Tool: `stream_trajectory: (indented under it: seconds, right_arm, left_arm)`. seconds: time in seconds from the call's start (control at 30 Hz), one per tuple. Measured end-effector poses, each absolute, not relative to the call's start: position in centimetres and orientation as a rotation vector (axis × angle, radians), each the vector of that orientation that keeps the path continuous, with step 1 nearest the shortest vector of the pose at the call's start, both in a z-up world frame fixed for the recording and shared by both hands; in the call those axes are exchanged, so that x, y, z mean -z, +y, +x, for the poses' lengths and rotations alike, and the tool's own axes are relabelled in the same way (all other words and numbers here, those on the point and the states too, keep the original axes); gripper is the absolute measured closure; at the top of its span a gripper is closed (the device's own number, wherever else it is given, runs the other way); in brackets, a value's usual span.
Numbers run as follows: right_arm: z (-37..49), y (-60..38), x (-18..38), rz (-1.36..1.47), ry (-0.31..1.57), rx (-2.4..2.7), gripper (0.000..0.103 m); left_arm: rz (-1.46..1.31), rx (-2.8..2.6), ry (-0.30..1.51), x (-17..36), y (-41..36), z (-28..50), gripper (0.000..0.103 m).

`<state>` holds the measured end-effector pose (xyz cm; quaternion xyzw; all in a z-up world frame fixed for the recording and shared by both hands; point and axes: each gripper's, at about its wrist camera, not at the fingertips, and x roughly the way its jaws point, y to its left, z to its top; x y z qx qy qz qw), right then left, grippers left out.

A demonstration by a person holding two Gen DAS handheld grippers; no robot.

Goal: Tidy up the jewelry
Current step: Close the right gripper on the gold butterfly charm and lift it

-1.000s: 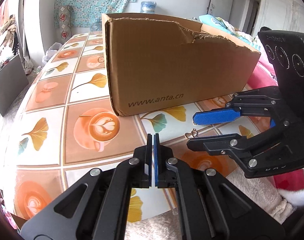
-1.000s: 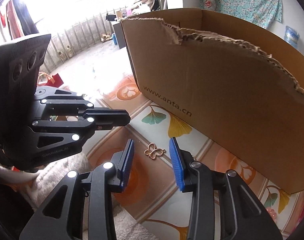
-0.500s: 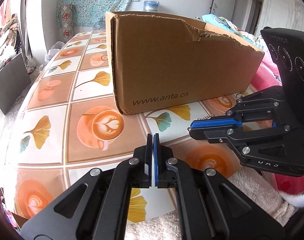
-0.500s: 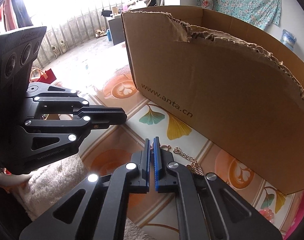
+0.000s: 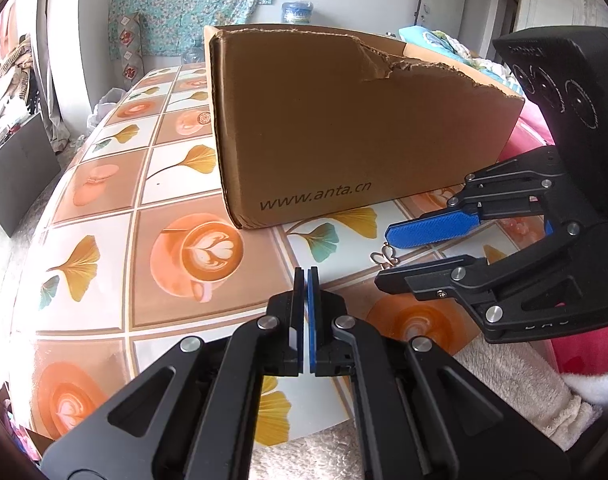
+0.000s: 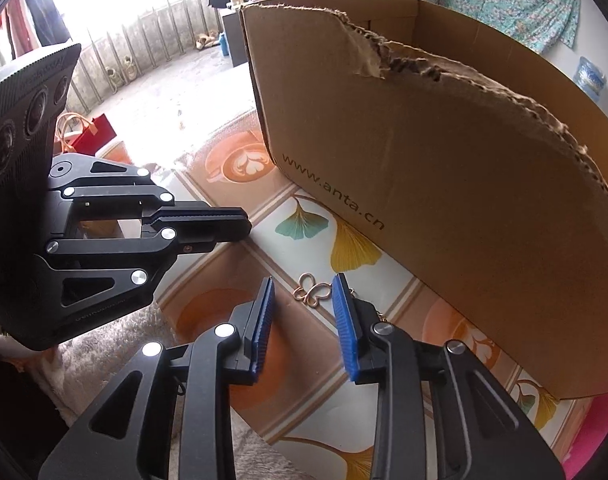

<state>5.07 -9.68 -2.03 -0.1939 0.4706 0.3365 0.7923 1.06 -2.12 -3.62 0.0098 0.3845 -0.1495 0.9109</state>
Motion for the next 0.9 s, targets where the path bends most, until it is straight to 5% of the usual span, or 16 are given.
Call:
stream_trajectory:
  seconds: [0.17,0.9]
  right_arm:
    - [6.2,-8.7,2.1,-0.442,1.068,-0.740,0.086]
    - [6.0,-10.8,-0.1,-0.318,1.069,-0.657,0.087]
  left_arm:
    - [0.018,0.313,0.788,3.6,-2.1,0.8,0.102]
    - [0.003,0.364,0.774,2.8,-2.1,0.0,0.102]
